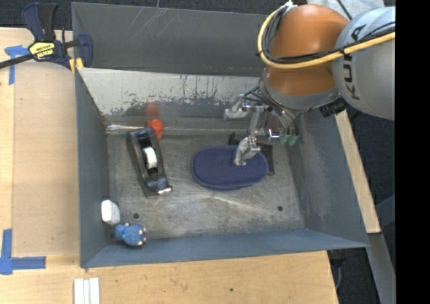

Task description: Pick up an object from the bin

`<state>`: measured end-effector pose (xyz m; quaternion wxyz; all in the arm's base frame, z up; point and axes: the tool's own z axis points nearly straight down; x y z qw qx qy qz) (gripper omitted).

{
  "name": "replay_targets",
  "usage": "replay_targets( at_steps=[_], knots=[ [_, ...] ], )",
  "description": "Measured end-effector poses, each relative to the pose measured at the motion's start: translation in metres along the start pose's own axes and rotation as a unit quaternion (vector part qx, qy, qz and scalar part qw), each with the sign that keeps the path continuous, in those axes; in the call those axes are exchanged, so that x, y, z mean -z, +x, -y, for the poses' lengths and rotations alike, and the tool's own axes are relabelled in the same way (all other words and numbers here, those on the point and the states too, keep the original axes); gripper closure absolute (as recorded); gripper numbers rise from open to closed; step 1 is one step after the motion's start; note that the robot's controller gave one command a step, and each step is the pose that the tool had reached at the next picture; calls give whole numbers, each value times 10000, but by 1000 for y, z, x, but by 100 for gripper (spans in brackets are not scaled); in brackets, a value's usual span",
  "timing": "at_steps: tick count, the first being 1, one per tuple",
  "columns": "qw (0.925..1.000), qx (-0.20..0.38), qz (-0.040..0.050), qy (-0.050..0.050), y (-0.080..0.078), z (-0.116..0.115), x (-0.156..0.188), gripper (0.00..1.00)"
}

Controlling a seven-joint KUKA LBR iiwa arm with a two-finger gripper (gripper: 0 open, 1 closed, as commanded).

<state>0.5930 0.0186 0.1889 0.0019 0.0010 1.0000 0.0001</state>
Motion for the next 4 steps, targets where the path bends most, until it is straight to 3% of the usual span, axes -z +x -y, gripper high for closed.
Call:
replay_targets(
  at_steps=[1, 2, 3, 4],
  knots=[
    [9765, 2156, 0, -48, -10, 47, -111, 0],
    [9765, 2156, -19, -38, -10, 49, -110, 100],
    [9765, 2153, 46, 5, -20, 16, -2, 100],
    [9781, 2081, 48, 10, -8, 10, 158, 100]
  ],
)
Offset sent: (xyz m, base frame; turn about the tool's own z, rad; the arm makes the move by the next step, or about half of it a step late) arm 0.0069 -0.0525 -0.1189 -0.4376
